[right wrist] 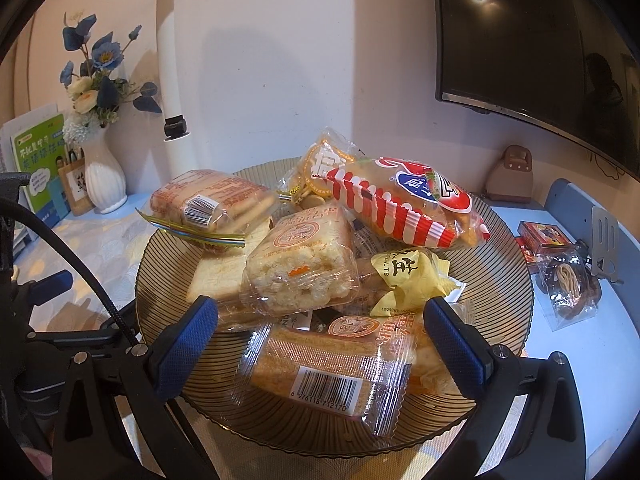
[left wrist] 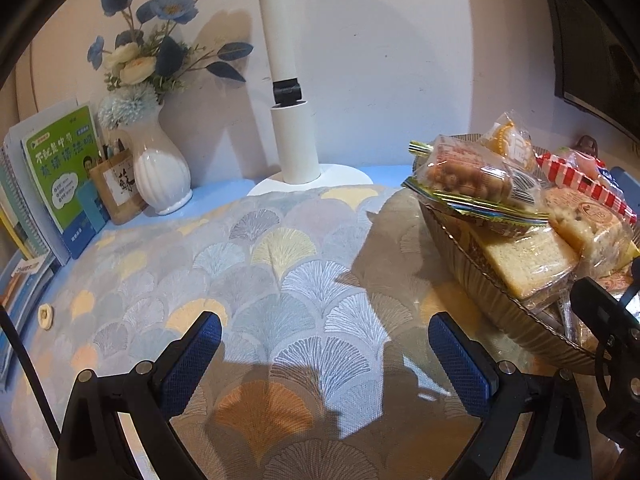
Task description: Organize snacks
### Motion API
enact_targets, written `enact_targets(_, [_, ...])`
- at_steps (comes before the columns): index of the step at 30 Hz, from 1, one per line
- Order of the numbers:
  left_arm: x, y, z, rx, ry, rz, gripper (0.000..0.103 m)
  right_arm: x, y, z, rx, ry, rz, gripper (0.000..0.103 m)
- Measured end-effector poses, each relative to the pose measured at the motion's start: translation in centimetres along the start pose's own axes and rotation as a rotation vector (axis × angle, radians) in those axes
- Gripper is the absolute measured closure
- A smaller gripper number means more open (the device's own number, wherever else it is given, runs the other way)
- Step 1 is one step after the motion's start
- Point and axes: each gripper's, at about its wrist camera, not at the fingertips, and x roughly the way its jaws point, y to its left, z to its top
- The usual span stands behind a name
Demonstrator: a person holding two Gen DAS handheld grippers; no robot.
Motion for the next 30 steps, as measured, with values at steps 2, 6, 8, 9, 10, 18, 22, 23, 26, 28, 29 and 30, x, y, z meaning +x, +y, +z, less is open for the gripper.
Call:
enact_targets(2, [-0.10,-0.13,-0.01,0.005,-0.003,0.007,0.000,0.04,-0.04,0.02,-0.001,0.000,0.001,0.000])
enact_targets(6, [-0.07,-0.20,0.02,0.009,0.002,0.012,0.000,0.02,-0.06,0.01,-0.001,0.000,0.001,0.000])
enact_targets(8, [-0.08,-0.25,0.06,0.011,0.003,0.015,0.000,0.03,-0.05,0.01,-0.001,0.000,0.001,0.000])
enact_targets(9, [-0.08,-0.24,0.05,0.012,0.003,0.015,0.000,0.02,-0.07,0.01,-0.001,0.000,0.001,0.000])
enact_targets(10, [-0.07,-0.24,0.06,0.012,0.004,0.016,0.000,0.03,-0.05,0.01,-0.001,0.000,0.001,0.000])
enact_targets(18, [0.51,-0.03,0.07,0.011,0.034,0.012,0.000,0.04,-0.06,0.00,-0.001,0.000,0.002,0.000])
enact_targets(22, [0.54,-0.03,0.04,0.009,0.036,0.010,0.000,0.05,-0.06,0.01,-0.001,0.001,0.002,0.000])
enact_targets(23, [0.52,-0.04,0.03,0.010,0.034,0.011,0.000,0.05,-0.06,0.01,-0.001,0.000,0.002,0.000])
enact_targets(26, [0.53,-0.14,0.01,0.015,0.034,0.013,0.000,0.03,-0.10,0.00,-0.001,0.001,0.002,0.000])
enact_targets(28, [0.52,-0.13,0.02,0.014,0.034,0.013,0.000,0.05,-0.07,0.01,-0.001,0.001,0.002,0.000])
enact_targets(29, [0.51,-0.11,0.01,0.013,0.033,0.012,0.000,0.05,-0.07,0.01,-0.001,0.001,0.002,0.000])
enact_targets(30, [0.51,-0.15,0.01,0.014,0.034,0.012,0.000,0.05,-0.08,0.00,-0.001,0.001,0.002,0.000])
